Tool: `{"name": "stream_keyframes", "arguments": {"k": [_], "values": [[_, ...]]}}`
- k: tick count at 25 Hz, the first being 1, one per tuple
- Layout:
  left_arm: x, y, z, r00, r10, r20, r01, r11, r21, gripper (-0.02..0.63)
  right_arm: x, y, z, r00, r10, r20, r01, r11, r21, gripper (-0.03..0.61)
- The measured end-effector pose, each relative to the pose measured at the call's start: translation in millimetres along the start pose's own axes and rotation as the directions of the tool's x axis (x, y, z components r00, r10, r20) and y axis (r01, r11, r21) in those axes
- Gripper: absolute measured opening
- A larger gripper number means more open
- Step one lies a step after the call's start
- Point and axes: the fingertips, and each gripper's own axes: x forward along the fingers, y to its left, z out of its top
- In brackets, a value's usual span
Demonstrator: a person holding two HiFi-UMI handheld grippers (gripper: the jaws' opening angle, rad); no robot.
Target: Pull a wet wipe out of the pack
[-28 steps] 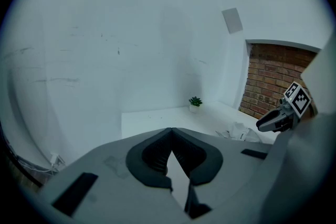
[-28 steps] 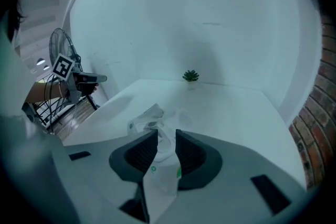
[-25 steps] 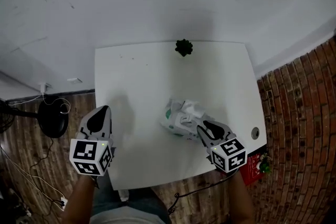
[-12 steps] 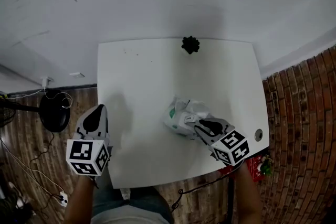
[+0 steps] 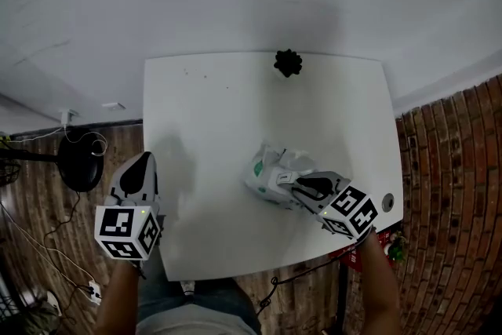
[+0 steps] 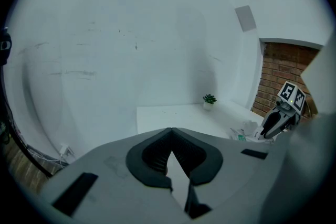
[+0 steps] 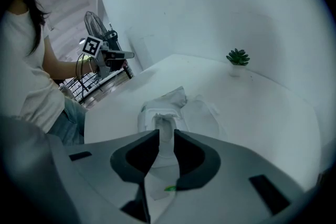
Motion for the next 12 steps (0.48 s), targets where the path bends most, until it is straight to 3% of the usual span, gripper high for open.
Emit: {"name": "stream_keyframes", "arguments": {"k": [12], "values": [[6,15,-2,0.999,0.034,-0.008,-0.034,0.999,-0.026,0.000,8,5,0,0.989,0.125,-0.085,-0.128,0.991,-0.037,0.062]]}}
